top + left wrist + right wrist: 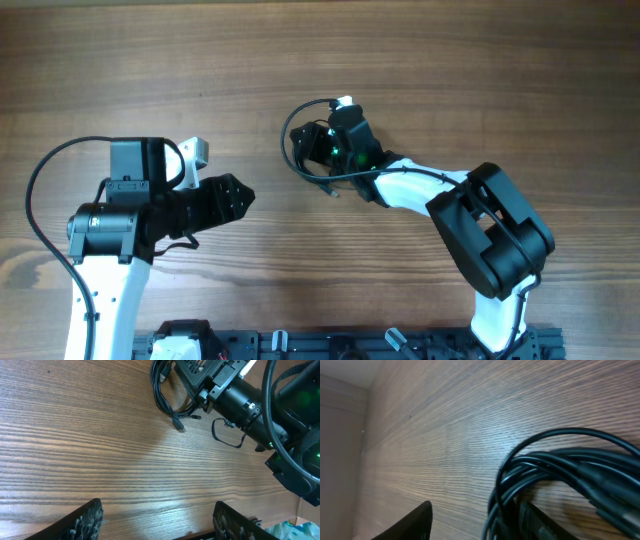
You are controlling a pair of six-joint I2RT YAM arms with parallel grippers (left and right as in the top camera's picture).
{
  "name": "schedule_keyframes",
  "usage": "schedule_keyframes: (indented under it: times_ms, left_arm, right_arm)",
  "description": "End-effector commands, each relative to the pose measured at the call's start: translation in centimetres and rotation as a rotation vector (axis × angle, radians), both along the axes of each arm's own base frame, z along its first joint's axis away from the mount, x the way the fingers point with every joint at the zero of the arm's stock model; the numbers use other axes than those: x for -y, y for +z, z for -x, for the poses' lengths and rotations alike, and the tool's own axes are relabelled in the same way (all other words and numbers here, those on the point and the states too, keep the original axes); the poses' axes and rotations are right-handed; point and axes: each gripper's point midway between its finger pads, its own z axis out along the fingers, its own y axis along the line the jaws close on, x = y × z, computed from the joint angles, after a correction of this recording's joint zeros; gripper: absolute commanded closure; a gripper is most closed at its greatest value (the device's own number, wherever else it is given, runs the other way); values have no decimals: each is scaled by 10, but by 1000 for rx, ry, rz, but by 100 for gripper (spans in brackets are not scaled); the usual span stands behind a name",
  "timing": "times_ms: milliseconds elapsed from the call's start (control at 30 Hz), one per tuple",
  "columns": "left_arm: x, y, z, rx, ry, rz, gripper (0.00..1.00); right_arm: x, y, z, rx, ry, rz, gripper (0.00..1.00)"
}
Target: Untangle cables
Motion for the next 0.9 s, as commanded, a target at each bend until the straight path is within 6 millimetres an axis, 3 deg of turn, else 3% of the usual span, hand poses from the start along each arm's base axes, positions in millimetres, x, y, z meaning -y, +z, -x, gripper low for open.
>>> schedule_keyframes:
  times_ms: [0, 133, 333, 567, 600, 667, 700, 733, 867]
  left_arm:
    - [1, 9, -3, 34, -11, -4, 28]
    - [1, 8, -3, 34, -11, -4, 28]
    - [1, 8, -2, 33, -11, -4, 27]
    - [1, 8, -1, 27, -11, -5, 27]
    - [1, 8, -1, 27, -11, -5, 27]
    - [1, 8, -1, 27, -11, -5, 27]
    - [1, 8, -1, 27, -11, -5, 27]
    - [1, 8, -1, 27, -11, -5, 27]
    - [1, 8, -1, 27, -11, -5, 27]
  right_arm:
    - [7, -14, -3, -12, -41, 48, 45]
    - [10, -16, -3, -16, -47, 60, 53]
    - [6, -13, -9, 32, -37, 54, 53]
    - [-7, -46, 1, -35, 19, -4, 61]
    - [-7, -49, 2, -43, 23, -3, 63]
    - [-7, -51, 3, -46, 25, -1, 81]
    - [-8, -50, 3, -45, 31, -8, 92]
    - [-12, -47, 4, -42, 50, -27, 95]
    - [-40, -11, 13, 30, 210, -165, 95]
